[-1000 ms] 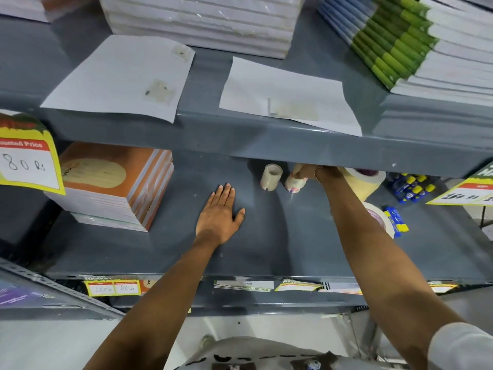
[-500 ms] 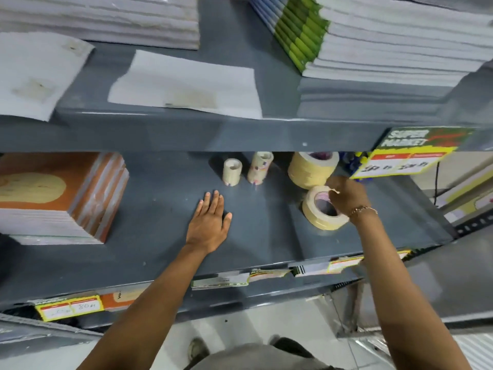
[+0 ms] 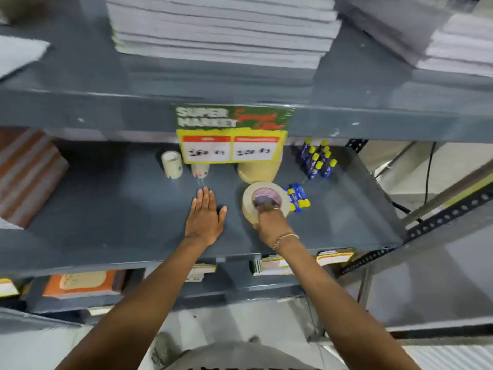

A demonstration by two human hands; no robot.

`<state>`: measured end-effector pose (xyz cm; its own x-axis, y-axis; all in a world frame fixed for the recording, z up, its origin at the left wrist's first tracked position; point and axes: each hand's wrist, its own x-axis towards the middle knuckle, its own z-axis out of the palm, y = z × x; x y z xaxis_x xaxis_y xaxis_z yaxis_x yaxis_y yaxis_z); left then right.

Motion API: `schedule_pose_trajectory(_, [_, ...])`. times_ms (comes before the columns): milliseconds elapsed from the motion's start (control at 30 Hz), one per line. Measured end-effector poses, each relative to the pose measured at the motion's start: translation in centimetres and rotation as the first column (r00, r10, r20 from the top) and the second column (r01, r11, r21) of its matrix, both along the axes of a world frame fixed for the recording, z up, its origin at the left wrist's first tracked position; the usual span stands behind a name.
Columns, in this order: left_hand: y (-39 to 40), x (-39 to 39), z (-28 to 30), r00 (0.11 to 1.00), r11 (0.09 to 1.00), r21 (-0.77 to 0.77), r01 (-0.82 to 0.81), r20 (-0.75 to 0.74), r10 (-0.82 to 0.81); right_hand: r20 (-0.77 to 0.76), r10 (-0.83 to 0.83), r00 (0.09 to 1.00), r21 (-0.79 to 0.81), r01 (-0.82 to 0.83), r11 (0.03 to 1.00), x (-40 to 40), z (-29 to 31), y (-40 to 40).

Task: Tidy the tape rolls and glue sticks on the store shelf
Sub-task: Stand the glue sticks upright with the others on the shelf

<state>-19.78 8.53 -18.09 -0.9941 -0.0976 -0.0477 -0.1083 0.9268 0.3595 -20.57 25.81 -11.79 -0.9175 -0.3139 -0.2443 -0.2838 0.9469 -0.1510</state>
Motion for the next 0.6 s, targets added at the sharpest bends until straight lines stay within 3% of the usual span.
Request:
schedule_pose_trajectory(167, [2.6, -0.5, -0.5, 0.991, 0.993, -0.012, -0.12, -0.066, 0.119, -0.053, 0.124, 0.991, 0.0, -0.124, 0.992, 0.4, 0.5, 1.0])
schedule_pose_trajectory(333, [2.5, -0.5, -0.5, 0.99, 0.992, -0.031, -0.12, -0.079, 0.117, -0.225, 0.127, 0.966, -0.226, -0.179, 0.958, 0.8, 4.1, 2.8])
schedule_pose_trajectory(467, [2.8, -0.4, -0.3, 0.983, 0.989, -0.024, -0.147, -0.114, 0.144, -0.315, 0.06, 0.947, -0.32, -0.165, 0.933, -4.6, 8.8, 3.2])
schedule_pose_trajectory(600, [2.7, -0.5, -0.3, 0.983, 0.988, -0.036, -0.15, -0.108, 0.146, -0.262, 0.12, 0.958, -0.171, -0.168, 0.971, -10.2, 10.1, 1.7])
